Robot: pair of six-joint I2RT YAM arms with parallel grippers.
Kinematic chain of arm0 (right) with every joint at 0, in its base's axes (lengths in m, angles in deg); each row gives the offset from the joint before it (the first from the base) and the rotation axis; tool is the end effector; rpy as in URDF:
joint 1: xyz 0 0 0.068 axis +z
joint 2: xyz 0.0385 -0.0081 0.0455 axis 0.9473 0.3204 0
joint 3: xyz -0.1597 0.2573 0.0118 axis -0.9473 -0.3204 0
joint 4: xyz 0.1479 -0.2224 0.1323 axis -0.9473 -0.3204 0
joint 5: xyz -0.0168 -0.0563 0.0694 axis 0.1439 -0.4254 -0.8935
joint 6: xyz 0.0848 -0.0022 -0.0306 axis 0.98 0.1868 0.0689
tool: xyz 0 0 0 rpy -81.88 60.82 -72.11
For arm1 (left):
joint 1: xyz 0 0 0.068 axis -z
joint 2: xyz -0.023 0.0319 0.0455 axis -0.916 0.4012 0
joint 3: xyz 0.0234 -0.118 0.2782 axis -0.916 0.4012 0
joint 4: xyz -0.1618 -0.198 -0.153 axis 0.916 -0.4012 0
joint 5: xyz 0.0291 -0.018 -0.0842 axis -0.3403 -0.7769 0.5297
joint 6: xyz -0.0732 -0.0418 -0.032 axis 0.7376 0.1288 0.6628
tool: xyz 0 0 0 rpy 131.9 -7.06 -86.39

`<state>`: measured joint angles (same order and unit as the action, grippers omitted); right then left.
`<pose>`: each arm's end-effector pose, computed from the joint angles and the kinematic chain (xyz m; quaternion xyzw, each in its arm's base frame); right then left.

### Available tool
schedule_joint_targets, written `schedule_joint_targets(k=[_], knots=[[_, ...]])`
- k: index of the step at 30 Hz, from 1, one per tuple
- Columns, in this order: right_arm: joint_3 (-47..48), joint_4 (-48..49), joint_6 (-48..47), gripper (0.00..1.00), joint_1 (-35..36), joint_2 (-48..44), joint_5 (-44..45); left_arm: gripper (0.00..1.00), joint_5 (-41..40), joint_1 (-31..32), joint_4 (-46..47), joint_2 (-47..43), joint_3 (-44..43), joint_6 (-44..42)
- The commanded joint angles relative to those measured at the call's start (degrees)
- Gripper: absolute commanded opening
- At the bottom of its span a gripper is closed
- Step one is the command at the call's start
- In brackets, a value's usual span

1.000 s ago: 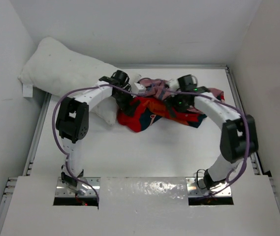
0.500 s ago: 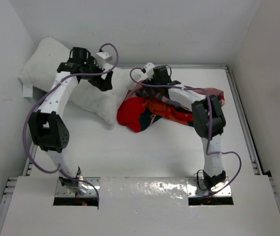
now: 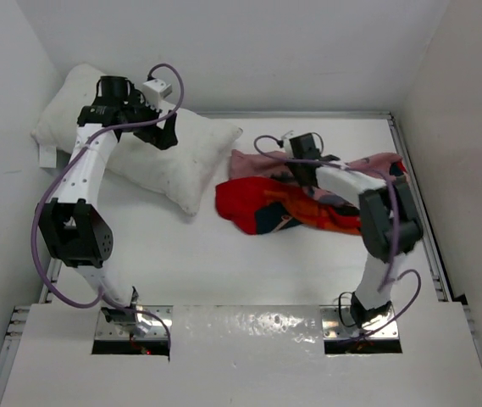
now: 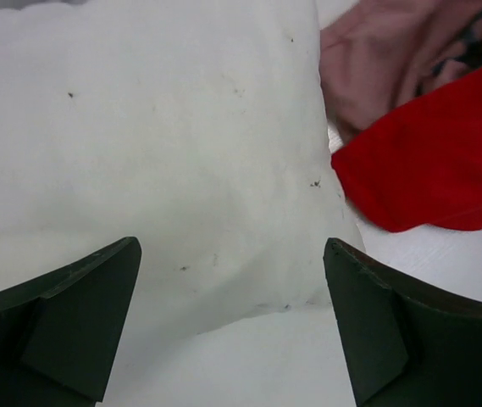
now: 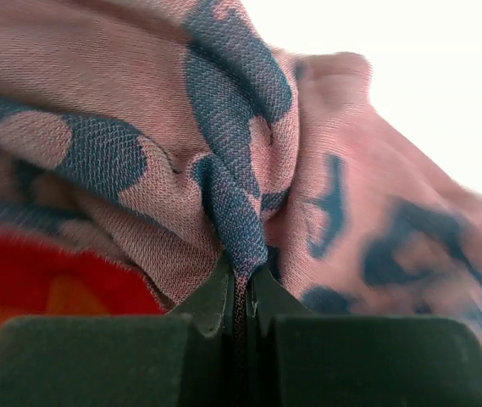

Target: Put the pillow into the pillowcase

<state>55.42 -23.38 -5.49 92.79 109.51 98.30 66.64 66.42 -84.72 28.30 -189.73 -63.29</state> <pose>0.4587 0.1549 0.1391 -0.1888 0.9136 -0.1004 0.3460 0.4493 -0.0385 0.3688 0.3049 0.8489 -0.1293 0.4120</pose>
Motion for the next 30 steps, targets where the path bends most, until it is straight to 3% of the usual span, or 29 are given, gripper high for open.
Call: schedule_joint_targets(k=[1, 2, 4, 5, 9, 13, 15, 17, 20, 21, 22, 23, 24, 27, 30], knots=[[-10.11, -8.18, 0.63, 0.00, 0.14, -20.49, -7.64, 0.88, 1.93, -0.08, 1.52, 1.16, -4.92, 1.18], [-10.15, -8.23, 0.11, 0.00, 0.15, -20.56, -13.72, 0.87, 2.11, -0.08, 1.44, 1.61, -5.54, 1.36], [-16.19, -10.60, -0.78, 0.00, 2.68, -29.14, -24.98, 0.87, 2.72, -0.08, 1.61, 2.40, -6.51, 1.80], [-19.61, -7.12, 1.22, 0.00, 4.78, -31.43, -30.78, 0.87, 2.90, -0.08, 1.70, 3.01, -7.21, 2.06], [-19.48, 5.20, 9.14, 0.00, 5.07, -34.19, -33.22, 0.87, 4.31, -0.08, 2.31, 3.89, -8.36, 2.50], [-2.37, 8.65, 18.10, 0.00, 3.23, -23.22, -16.12, 0.87, 4.84, -0.08, 3.28, 4.25, -9.42, 3.91], [14.31, 2.79, 23.89, 0.00, -2.90, -17.16, -2.44, 0.86, 4.84, -0.08, 3.98, 3.98, -9.51, 4.52], [31.13, -9.02, 36.97, 0.00, -12.79, -7.32, 2.36, 0.87, 4.84, -0.08, 4.33, 3.63, -9.59, 5.14], [43.77, -18.74, 41.58, 0.00, -21.09, 1.91, 9.04, 0.86, 4.84, -0.08, 4.51, 3.11, -9.51, 5.31], [44.08, -19.38, 41.06, 0.04, -22.08, 2.81, 10.98, 0.87, 4.75, -0.08, 4.68, 2.93, -9.33, 5.31], [43.47, -19.30, 39.67, 0.27, -23.57, 3.26, 12.04, 0.87, 4.75, -0.08, 4.69, 2.67, -9.24, 5.23], [40.16, -17.73, 38.26, 0.59, -24.98, 3.44, 10.58, 0.86, 4.75, -0.08, 4.69, 2.67, -8.98, 4.96], [38.82, -17.37, 36.68, 0.99, -25.34, 3.61, 8.30, 0.87, 4.66, -0.08, 4.60, 2.58, -8.98, 4.87], [40.38, -22.71, 29.38, 0.99, -25.17, 5.72, -0.58, 0.87, 4.84, -0.08, 4.51, 3.10, -8.98, 4.79], [36.01, -23.09, 20.09, 0.99, -23.42, 1.78, -5.69, 0.87, 5.45, -0.08, 4.25, 3.54, -8.80, 4.79]])
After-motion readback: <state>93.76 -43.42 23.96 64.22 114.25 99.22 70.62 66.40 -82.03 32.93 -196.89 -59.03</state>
